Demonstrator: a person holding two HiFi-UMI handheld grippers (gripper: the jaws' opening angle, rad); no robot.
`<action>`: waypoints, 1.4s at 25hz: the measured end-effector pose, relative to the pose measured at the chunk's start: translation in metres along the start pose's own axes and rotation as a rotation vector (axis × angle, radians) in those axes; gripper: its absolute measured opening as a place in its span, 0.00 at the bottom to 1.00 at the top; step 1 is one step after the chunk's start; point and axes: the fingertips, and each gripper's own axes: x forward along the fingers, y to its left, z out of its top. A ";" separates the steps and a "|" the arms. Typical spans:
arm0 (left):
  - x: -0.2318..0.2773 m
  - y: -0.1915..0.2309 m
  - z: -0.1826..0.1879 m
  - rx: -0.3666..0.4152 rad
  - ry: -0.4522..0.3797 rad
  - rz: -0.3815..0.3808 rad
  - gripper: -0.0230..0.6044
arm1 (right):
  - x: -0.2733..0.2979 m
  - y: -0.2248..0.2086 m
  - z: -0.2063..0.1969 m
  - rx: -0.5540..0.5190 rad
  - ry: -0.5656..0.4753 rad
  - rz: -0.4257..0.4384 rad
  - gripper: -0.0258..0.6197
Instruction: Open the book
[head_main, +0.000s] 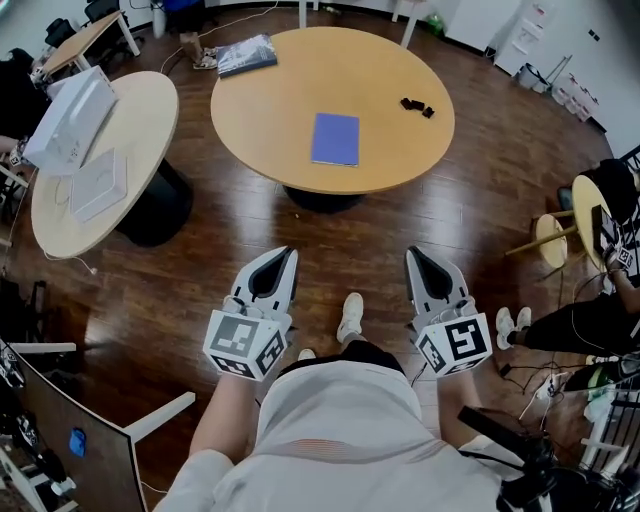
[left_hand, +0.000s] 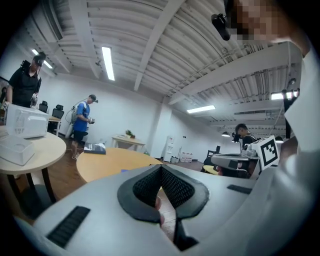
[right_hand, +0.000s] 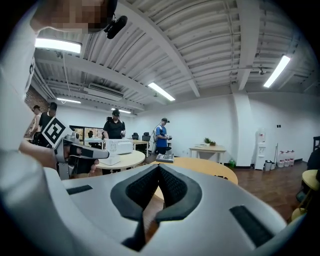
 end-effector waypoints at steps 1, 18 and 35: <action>0.013 0.001 0.003 0.002 0.000 0.000 0.05 | 0.007 -0.011 -0.001 0.002 0.001 0.001 0.03; 0.202 -0.005 -0.006 0.030 0.137 0.060 0.05 | 0.111 -0.169 -0.037 0.127 0.048 0.081 0.03; 0.285 0.096 0.022 0.030 0.127 -0.002 0.05 | 0.212 -0.205 -0.020 0.089 0.070 -0.058 0.03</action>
